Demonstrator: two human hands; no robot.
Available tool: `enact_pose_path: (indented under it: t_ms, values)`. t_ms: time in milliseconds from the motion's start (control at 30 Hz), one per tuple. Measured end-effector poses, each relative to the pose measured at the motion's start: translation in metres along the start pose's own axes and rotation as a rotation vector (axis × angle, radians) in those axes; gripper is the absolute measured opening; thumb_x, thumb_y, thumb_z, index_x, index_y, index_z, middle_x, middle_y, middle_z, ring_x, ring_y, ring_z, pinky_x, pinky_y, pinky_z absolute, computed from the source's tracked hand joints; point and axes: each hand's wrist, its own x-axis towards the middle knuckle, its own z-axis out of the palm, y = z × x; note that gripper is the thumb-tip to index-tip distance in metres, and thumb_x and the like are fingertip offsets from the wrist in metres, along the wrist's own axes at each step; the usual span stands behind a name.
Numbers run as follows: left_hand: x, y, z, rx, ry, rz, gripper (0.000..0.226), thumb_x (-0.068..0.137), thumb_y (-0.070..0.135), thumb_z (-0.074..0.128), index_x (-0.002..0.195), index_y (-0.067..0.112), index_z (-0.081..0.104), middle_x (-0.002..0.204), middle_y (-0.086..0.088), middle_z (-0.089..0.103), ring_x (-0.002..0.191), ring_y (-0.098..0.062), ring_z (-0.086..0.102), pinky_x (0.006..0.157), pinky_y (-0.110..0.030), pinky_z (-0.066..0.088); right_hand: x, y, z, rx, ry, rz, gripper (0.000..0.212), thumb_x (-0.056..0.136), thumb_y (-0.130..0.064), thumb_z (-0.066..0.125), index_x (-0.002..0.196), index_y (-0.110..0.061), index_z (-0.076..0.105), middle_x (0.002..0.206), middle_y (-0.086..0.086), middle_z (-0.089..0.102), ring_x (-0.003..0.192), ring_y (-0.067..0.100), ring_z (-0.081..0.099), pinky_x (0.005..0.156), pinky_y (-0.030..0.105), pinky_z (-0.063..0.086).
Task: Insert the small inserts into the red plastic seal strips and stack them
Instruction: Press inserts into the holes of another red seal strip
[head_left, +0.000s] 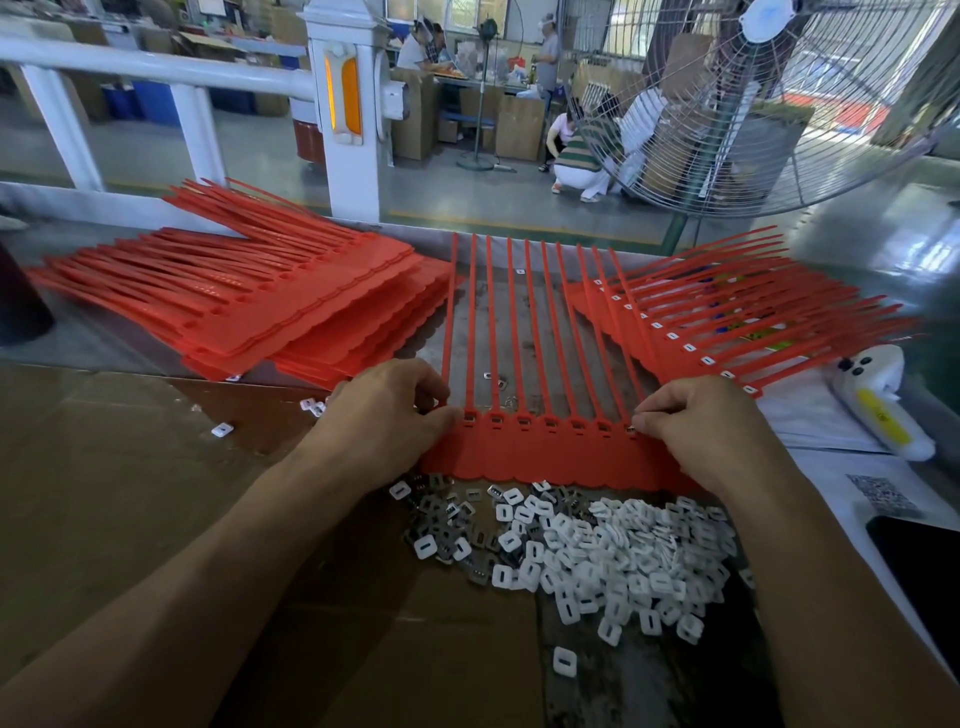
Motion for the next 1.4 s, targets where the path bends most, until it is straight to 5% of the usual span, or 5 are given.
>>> enact_pose_path:
  t_ms: [433,567,733,1033,1400]
  values:
    - [0.001,0.000,0.001,-0.008,-0.004,-0.001,0.024,0.090,0.047,0.071,0.108,0.032,0.069,0.097,0.016,0.063,0.095,-0.009,0.062,0.099,-0.048,0.050,-0.006,-0.009,0.000,0.021,0.067,-0.151,0.016,0.093,-0.020,0.074,0.081,-0.030,0.072,0.086,-0.016,0.070,0.088,0.004,0.065,0.068,0.019,0.041]
    - [0.001,0.000,0.000,-0.010,-0.004,-0.001,0.024,0.090,0.048,0.071,0.108,0.032,0.068,0.096,0.015,0.063,0.094,-0.008,0.062,0.099,-0.047,0.051,-0.025,-0.035,0.010,0.000,-0.176,-0.386,0.009,0.091,-0.030,0.077,0.084,-0.036,0.075,0.089,-0.030,0.070,0.087,-0.013,0.063,0.072,0.016,0.042]
    - [0.002,-0.001,0.001,0.017,0.004,0.012,0.024,0.090,0.047,0.070,0.109,0.031,0.068,0.098,0.015,0.063,0.095,-0.010,0.061,0.097,-0.047,0.051,-0.047,-0.059,0.037,-0.054,-0.470,-0.559,0.005,0.090,-0.034,0.078,0.091,-0.036,0.074,0.091,-0.028,0.068,0.080,-0.008,0.065,0.064,0.010,0.046]
    - [0.003,-0.001,0.002,0.029,0.012,0.021,0.026,0.090,0.047,0.070,0.110,0.031,0.068,0.100,0.015,0.063,0.097,-0.011,0.061,0.099,-0.047,0.049,-0.055,-0.067,0.052,-0.177,-0.444,-0.577,0.006,0.090,-0.034,0.077,0.089,-0.034,0.072,0.089,-0.020,0.067,0.084,-0.005,0.063,0.077,0.024,0.054]
    - [0.004,-0.002,0.002,0.037,0.009,0.014,0.025,0.091,0.047,0.070,0.110,0.031,0.068,0.100,0.014,0.064,0.097,-0.010,0.060,0.099,-0.047,0.049,-0.063,-0.074,0.050,-0.266,-0.430,-0.699,0.011,0.089,-0.028,0.072,0.090,-0.033,0.063,0.096,-0.017,0.059,0.086,0.002,0.060,0.078,0.025,0.054]
